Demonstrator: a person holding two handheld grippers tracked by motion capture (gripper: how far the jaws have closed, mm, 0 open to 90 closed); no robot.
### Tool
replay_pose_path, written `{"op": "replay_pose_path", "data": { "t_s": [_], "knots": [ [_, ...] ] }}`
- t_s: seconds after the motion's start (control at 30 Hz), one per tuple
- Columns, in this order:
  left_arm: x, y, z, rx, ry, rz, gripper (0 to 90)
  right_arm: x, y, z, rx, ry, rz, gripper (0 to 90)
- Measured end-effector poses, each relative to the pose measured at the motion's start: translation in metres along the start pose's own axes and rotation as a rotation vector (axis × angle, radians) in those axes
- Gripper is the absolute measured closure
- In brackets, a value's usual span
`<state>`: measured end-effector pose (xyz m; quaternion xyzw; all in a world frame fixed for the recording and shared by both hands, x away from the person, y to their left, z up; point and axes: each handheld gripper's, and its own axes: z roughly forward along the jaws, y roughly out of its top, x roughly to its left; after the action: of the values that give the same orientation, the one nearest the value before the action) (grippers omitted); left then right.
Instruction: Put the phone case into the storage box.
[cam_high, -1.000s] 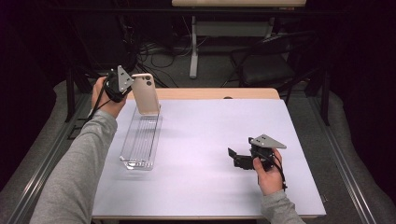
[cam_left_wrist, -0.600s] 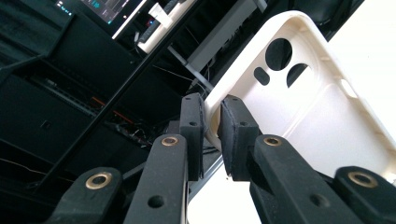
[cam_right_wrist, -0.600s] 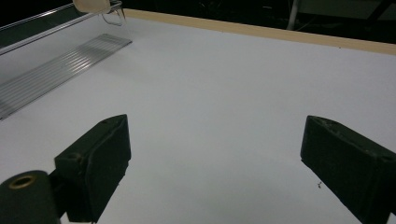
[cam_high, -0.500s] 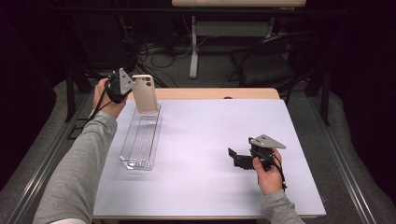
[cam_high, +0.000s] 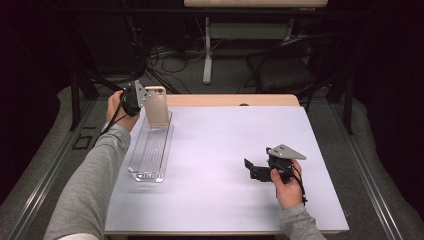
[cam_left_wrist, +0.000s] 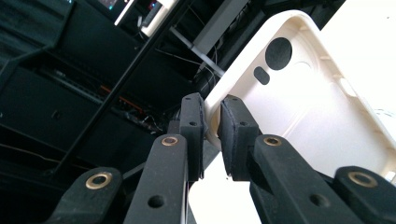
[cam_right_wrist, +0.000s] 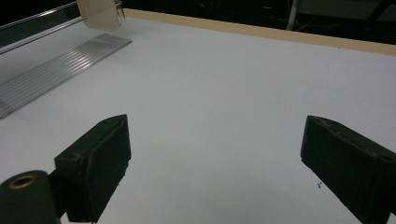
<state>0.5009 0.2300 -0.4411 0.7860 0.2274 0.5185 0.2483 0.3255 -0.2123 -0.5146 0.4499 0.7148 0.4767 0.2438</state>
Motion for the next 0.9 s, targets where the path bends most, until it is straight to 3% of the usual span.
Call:
{"op": "replay_pose_path", "data": {
  "t_s": [0.3,0.9],
  "knots": [
    [-0.007,-0.006,0.003,0.015,0.009,-0.017,80.4,0.001,-0.001,0.001,0.003,0.004,-0.002,8.3],
    [-0.015,-0.005,0.008,0.016,0.008,0.011,80.3,0.002,-0.002,0.002,0.015,0.012,-0.013,8.3]
  ]
}}
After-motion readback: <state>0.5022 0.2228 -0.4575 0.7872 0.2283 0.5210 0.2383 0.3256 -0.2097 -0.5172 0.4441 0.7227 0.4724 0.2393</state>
